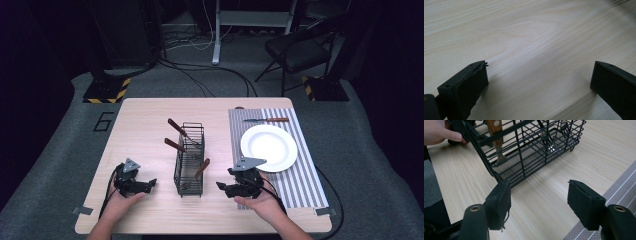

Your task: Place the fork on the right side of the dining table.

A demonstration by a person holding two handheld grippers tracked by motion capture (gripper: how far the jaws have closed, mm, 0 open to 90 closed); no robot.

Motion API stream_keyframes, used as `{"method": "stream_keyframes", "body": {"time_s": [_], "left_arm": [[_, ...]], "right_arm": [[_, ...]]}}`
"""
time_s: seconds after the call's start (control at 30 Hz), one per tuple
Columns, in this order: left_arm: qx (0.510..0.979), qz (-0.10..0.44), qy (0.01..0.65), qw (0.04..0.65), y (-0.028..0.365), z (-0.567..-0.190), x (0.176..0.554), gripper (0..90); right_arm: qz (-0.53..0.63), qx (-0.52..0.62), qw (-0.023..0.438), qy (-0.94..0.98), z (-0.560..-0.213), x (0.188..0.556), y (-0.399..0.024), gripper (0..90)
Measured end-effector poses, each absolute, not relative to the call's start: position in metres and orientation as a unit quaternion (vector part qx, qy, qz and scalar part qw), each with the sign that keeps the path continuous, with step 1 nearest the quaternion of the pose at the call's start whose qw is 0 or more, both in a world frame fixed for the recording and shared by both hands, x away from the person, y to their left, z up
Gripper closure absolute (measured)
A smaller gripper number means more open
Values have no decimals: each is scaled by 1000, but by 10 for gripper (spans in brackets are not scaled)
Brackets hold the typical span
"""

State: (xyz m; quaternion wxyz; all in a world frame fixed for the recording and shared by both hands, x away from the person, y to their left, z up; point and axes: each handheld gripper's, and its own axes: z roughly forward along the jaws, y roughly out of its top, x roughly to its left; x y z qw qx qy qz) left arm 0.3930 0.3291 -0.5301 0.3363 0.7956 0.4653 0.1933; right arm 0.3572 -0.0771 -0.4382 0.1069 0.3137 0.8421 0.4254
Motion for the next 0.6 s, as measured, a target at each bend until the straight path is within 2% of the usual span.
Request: {"method": "stream_keyframes", "body": {"time_s": [0.6], "left_arm": [[796,193,465,336,329,-530,393,9]], "right_arm": [[441,294,98,842,-405,356,-71,389]]}}
